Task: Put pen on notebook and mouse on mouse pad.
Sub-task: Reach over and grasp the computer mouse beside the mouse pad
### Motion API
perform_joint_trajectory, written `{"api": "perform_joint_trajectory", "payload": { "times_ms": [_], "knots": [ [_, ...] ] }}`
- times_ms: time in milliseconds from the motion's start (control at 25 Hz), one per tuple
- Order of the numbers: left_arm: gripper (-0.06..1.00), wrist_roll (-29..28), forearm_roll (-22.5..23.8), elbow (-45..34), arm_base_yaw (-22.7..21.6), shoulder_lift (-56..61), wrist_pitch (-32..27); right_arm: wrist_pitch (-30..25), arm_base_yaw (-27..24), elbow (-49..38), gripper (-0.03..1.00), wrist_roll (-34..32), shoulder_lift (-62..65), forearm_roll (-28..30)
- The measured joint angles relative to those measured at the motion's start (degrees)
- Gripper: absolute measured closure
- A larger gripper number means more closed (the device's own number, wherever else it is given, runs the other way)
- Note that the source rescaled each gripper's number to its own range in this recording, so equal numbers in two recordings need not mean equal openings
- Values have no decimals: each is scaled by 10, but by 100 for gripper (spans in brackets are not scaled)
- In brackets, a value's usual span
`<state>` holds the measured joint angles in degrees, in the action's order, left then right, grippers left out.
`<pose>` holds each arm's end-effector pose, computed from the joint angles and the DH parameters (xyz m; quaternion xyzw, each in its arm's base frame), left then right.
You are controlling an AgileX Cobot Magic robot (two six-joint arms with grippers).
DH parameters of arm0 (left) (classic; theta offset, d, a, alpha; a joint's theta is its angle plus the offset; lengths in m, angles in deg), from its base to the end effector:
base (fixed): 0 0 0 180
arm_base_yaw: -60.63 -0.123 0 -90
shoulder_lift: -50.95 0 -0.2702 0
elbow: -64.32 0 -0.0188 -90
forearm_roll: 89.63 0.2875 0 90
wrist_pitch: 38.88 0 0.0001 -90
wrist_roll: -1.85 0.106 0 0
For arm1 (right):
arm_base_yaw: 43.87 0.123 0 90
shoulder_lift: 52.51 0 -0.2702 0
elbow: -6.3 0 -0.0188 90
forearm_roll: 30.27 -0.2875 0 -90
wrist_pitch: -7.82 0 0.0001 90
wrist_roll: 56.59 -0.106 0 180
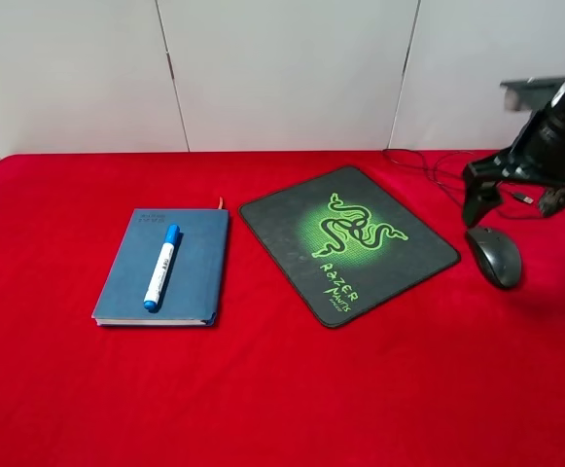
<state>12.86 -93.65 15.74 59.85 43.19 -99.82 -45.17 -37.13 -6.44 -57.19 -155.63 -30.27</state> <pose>0.0553 -0.0057 0.2860 0.0775 0.8499 0.0186 0.5209 0.3462 0.0409 0.1736 -0.0533 0.9938 0.0062 0.0969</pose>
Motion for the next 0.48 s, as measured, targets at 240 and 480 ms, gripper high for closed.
{"api": "perform_joint_trajectory", "payload": {
  "times_ms": [240,480],
  "knots": [
    [-5,0,0,0,0,0,0,24,0,1,-3,0,-49,0],
    [-5,0,0,0,0,0,0,40,-3,1,-3,0,-95,0]
  ]
}}
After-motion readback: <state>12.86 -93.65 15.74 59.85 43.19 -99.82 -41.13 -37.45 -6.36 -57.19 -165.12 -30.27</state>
